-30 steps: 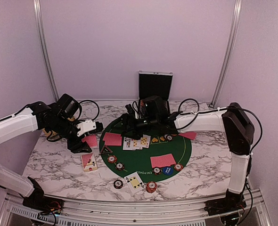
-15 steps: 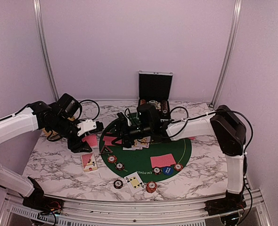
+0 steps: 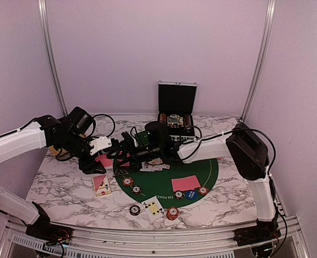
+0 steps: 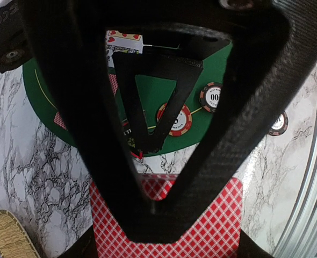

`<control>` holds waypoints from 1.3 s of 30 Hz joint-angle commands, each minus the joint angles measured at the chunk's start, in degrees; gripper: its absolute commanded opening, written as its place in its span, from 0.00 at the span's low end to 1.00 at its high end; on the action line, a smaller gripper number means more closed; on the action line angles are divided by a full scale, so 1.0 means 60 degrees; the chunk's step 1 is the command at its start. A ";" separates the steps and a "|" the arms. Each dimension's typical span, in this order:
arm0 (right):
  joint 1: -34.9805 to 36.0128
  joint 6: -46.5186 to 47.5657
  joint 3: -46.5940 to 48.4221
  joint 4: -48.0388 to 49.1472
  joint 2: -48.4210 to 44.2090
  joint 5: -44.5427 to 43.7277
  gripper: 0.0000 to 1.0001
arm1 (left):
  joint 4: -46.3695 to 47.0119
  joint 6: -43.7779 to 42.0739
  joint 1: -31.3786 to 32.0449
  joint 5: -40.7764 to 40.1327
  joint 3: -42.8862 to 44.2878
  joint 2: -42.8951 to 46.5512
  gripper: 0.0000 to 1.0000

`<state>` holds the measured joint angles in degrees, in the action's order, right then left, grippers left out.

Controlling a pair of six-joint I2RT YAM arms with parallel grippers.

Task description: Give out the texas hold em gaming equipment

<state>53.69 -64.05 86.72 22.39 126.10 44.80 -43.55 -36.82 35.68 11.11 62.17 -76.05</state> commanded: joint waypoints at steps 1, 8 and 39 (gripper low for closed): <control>0.0131 -0.0306 0.0703 0.0426 0.0392 0.0235 0.91 | 0.0231 0.0056 -0.0029 0.0186 0.0271 0.0050 0.00; 0.0333 -0.0529 0.1559 0.0398 0.1059 0.0429 0.91 | 0.0288 0.0091 -0.0029 0.0181 0.0307 -0.0069 0.00; 0.0167 -0.1321 0.1511 0.0708 0.1556 0.0730 0.66 | 0.0365 0.0110 -0.0014 0.0307 -0.0035 0.0247 0.00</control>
<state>55.72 -71.16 98.26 27.11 137.01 49.06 -42.74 -36.21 35.68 11.70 61.84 -76.27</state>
